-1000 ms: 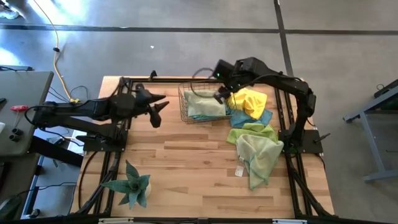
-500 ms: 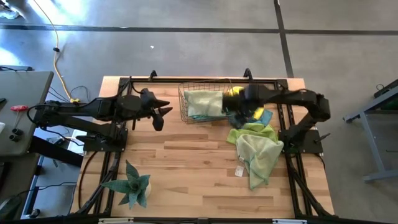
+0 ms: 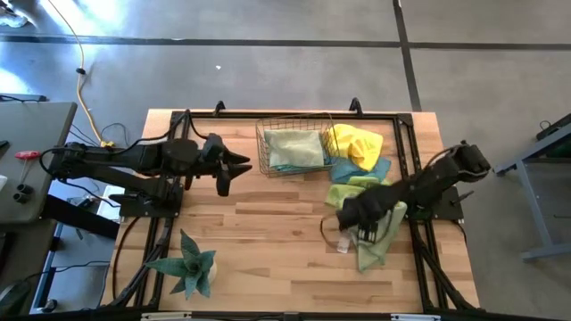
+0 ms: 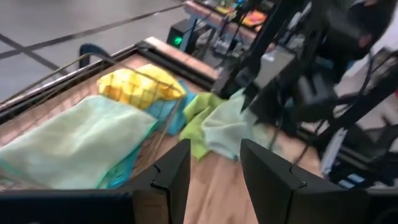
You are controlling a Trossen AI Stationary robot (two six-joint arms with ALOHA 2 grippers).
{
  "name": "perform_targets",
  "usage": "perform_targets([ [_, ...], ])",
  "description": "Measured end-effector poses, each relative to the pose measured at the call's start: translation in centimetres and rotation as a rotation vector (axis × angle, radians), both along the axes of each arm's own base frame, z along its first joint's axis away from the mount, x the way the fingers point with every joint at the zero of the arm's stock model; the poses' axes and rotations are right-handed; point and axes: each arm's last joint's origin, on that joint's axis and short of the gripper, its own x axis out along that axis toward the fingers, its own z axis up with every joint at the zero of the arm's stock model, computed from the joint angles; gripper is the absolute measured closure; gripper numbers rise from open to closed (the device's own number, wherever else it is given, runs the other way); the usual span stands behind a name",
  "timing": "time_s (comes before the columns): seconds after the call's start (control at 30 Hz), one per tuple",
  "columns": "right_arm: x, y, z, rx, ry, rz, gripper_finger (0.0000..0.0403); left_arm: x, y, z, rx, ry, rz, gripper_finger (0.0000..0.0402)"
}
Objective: Fold microfiber towels
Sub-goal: Fold the light green towel
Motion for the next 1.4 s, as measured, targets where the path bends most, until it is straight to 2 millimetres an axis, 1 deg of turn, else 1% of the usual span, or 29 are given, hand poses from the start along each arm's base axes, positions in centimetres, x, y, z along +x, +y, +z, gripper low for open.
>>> perform_targets([
  [0.1, -0.5, 1.5, -0.8, -0.054, -0.056, 0.147, 0.0198, 0.1, -0.6, 0.3, -0.012, -0.036, -0.027, 0.0271],
  [0.2, -1.0, 2.6, -1.5, -0.106, -0.093, 0.278, 0.0198, 0.3, -1.4, 0.6, -0.028, -0.069, -0.062, 0.0271],
  [0.3, -1.5, 3.2, -2.0, -0.184, -0.123, 0.379, 0.0198, 0.3, -2.3, 0.7, -0.054, -0.094, -0.089, 0.0271],
  [0.43, -1.5, 3.4, -2.6, -0.249, -0.168, 0.473, 0.0198, 0.3, -3.7, 0.9, -0.070, -0.120, -0.115, 0.0271],
  [0.6, -0.8, 3.5, -2.5, -0.255, -0.236, 0.463, 0.0199, 0.3, -5.1, 0.9, -0.061, -0.129, -0.089, 0.0271],
  [0.77, -0.6, 3.7, -2.6, -0.240, -0.260, 0.457, 0.0199, 0.6, -6.0, 0.5, -0.064, -0.123, -0.049, 0.0271],
  [1.03, -0.7, 3.8, -2.6, -0.162, -0.215, 0.509, 0.0199, 1.5, -7.3, -0.5, -0.089, -0.085, -0.069, 0.0271],
  [1.2, -0.8, 3.8, -2.6, -0.162, -0.196, 0.534, 0.0199, 2.4, -8.0, -0.9, -0.089, -0.084, -0.087, 0.0271],
  [1.4, -1.3, 3.6, -2.7, -0.127, -0.119, 0.607, 0.0199, 2.9, -8.6, -1.7, -0.101, -0.053, -0.097, 0.0271],
])
